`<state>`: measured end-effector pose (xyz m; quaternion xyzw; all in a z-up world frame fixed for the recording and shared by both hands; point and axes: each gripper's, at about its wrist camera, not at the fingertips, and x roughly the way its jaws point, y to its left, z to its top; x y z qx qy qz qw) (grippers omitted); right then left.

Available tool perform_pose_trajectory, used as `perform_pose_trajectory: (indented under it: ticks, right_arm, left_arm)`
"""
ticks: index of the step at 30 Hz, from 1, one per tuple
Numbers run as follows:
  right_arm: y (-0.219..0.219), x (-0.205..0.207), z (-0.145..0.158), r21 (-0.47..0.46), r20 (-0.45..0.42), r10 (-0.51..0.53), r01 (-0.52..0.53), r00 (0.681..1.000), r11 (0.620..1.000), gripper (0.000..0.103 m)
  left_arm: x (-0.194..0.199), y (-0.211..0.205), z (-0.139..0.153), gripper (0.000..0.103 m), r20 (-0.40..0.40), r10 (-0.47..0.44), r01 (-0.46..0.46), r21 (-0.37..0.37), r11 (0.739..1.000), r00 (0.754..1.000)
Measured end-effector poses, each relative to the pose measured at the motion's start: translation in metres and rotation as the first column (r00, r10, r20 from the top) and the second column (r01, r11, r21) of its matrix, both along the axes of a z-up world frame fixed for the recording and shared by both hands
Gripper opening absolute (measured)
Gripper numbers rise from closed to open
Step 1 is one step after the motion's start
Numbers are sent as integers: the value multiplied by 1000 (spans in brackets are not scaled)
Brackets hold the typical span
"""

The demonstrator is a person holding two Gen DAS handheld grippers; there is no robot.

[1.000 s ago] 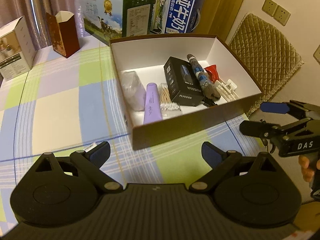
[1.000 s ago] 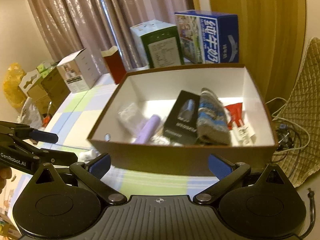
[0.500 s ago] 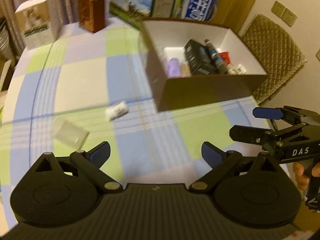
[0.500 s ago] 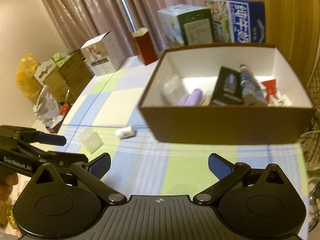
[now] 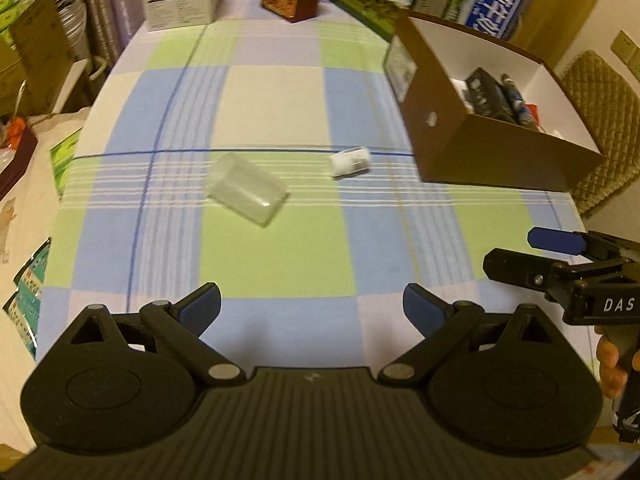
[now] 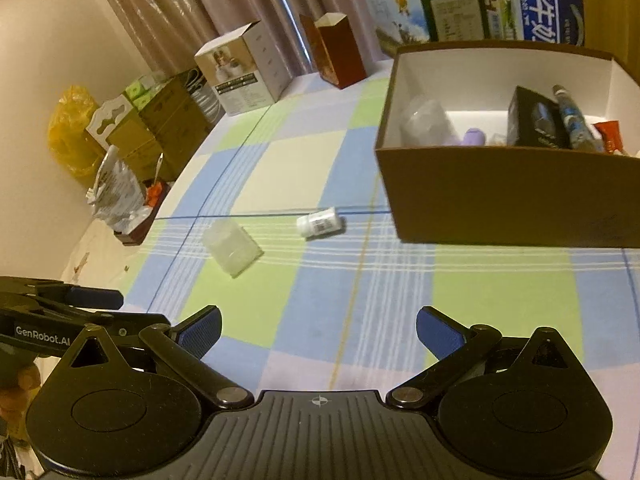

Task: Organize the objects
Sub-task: 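Withdraw both tools from the box toward the clear cup and pill bottle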

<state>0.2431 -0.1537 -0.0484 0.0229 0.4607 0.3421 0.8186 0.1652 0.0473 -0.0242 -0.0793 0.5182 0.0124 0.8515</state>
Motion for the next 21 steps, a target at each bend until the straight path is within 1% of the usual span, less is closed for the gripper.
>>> perform_pose_trajectory:
  ticks: [9,14,18,21]
  right_arm:
    - [23,0,-17,-20,-5,-5,5,1000,1000,101]
    - [32,5,-26,-36,-2,-9,9,1000,999,101]
    - [38,9,-31,-38,21,-11,12,1000,999,100]
    - [44,13,-36,-39,46,-9,11,999,999,93]
  left_arm:
    - [-2,24,-18,96,-20,46,-46,3,999,999]
    - [4,33,-30,96,-28,50,-50,16,999,998]
    - [10,38,-38,96,-7,37,-37,22,999,999]
    - [15,40,-43,96,15,28,-29,36,999,999]
